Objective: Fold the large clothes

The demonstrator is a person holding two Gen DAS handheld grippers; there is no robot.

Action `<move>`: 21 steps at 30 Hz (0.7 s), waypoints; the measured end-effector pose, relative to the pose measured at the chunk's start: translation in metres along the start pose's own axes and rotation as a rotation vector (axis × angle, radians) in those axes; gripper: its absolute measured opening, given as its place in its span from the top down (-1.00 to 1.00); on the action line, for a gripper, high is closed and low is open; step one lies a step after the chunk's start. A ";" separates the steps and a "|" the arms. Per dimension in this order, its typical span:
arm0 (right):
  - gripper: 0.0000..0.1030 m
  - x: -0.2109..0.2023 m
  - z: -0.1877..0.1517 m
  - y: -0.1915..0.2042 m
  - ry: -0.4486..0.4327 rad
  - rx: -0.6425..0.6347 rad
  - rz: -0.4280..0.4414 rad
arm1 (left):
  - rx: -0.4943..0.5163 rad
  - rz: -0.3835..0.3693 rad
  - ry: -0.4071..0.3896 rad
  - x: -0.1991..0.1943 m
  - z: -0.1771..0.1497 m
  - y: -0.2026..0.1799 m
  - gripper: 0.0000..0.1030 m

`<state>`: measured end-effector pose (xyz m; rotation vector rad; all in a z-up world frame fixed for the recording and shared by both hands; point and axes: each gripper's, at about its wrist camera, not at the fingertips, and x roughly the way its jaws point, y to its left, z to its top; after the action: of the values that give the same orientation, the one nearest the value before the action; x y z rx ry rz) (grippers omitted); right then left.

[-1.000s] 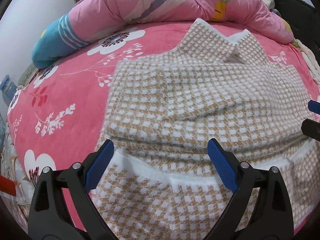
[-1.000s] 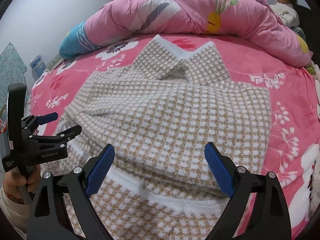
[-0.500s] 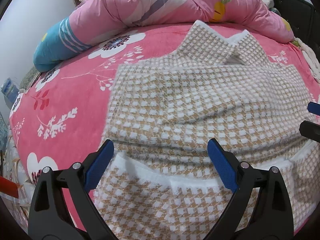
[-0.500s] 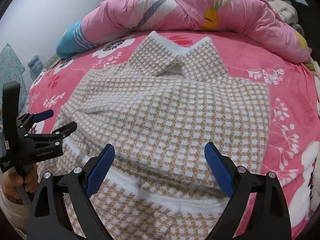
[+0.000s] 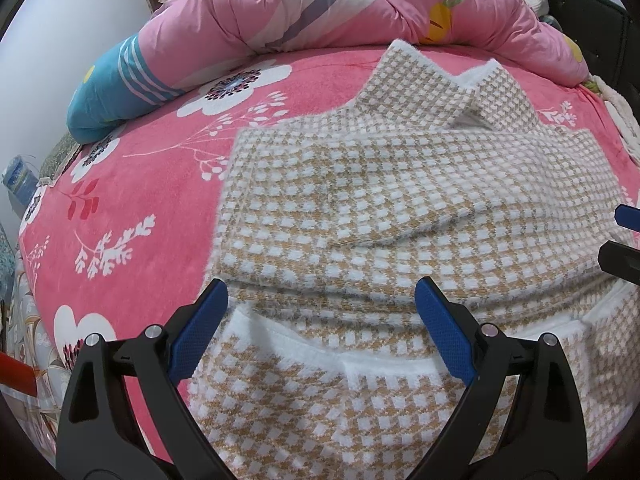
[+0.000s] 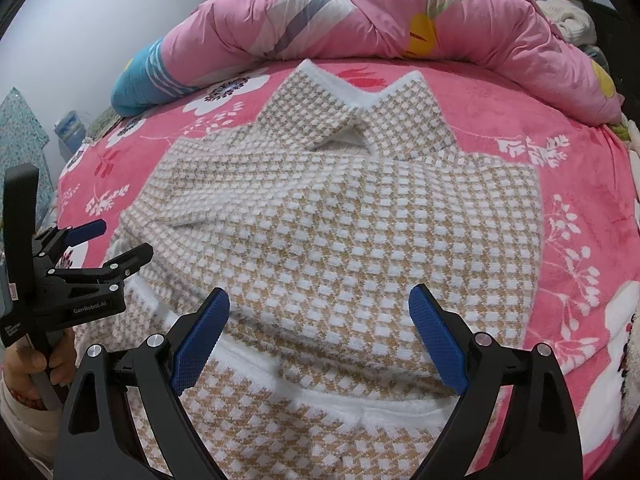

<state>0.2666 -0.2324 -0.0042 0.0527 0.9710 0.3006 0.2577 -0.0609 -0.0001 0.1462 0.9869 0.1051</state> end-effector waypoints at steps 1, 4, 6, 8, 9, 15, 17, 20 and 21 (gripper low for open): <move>-0.72 0.000 0.000 0.000 0.000 0.000 0.000 | 0.000 0.000 -0.001 0.000 0.000 0.000 -0.77; -0.72 0.000 0.001 -0.001 0.000 -0.001 0.001 | 0.001 0.001 -0.002 0.000 0.000 0.001 -0.77; -0.72 -0.001 0.000 -0.001 -0.002 -0.001 0.001 | 0.002 0.001 -0.004 0.000 0.000 0.001 -0.77; -0.72 0.000 -0.001 -0.001 -0.003 0.003 0.000 | 0.002 -0.001 -0.003 0.001 0.000 0.001 -0.77; -0.72 0.000 -0.001 -0.001 -0.003 0.003 0.000 | 0.002 -0.001 -0.004 0.001 0.000 0.002 -0.77; -0.72 0.000 -0.002 -0.001 -0.003 0.003 0.000 | 0.003 0.001 -0.006 0.002 0.000 0.007 -0.77; -0.72 0.000 -0.002 -0.001 -0.002 0.003 0.002 | 0.002 0.002 -0.006 0.002 0.000 0.010 -0.77; -0.72 0.000 -0.002 -0.001 -0.001 0.003 0.000 | 0.003 0.002 -0.006 0.002 0.001 0.011 -0.77; -0.72 0.000 -0.003 -0.001 0.000 0.004 0.000 | 0.003 0.003 -0.006 0.002 0.001 0.012 -0.77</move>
<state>0.2645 -0.2332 -0.0058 0.0565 0.9711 0.2992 0.2592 -0.0489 0.0005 0.1512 0.9806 0.1058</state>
